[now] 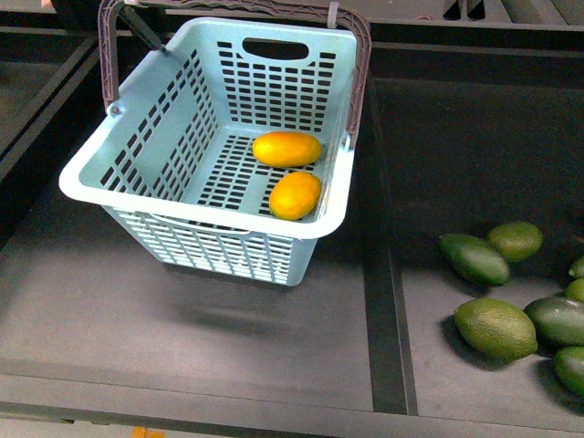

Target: Pick lemon and mango into basket

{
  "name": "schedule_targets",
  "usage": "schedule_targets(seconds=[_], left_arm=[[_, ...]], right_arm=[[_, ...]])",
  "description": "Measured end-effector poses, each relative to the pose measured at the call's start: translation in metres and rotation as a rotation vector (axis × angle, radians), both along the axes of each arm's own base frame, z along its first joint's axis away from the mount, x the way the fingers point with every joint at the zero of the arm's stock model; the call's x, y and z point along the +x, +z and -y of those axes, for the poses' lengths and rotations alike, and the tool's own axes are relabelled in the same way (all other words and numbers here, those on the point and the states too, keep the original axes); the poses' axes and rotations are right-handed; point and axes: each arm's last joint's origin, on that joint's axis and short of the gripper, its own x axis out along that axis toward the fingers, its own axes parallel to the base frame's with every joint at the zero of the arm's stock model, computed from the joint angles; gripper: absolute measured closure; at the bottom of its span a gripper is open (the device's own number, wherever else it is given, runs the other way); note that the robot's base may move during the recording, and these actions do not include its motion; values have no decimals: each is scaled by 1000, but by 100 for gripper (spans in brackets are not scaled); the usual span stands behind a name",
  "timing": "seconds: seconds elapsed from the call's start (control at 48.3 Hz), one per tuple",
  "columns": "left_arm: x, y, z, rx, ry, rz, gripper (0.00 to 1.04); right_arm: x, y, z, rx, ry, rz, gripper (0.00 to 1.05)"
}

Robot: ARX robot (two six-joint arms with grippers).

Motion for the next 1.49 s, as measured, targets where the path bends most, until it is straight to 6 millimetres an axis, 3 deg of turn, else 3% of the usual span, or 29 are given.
schedule_targets(seconds=[0.083,0.186,0.269,0.414,0.641,0.952,1.2,1.49], left_arm=[[-18,-5,-23,252,-186,249,33],[-48,-12,-66,645,-253,452,51],[-80,-26,-104,947,-274,470,71],[-120,-53,-136,1086,-351,428,102],[-163,-69,-167,1119,-345,421,101],[-204,-81,-187,1122,-347,418,101],[-221,-94,-199,1122,-353,413,101],[-234,-89,-199,1126,-344,428,101]], right_arm=[[0,0,0,0,-3,0,9],[0,0,0,0,-3,0,9],[0,0,0,0,-2,0,9],[0,0,0,0,-1,0,9],[0,0,0,0,-2,0,9],[0,0,0,0,-2,0,9],[0,0,0,0,-3,0,9],[0,0,0,0,-3,0,9]])
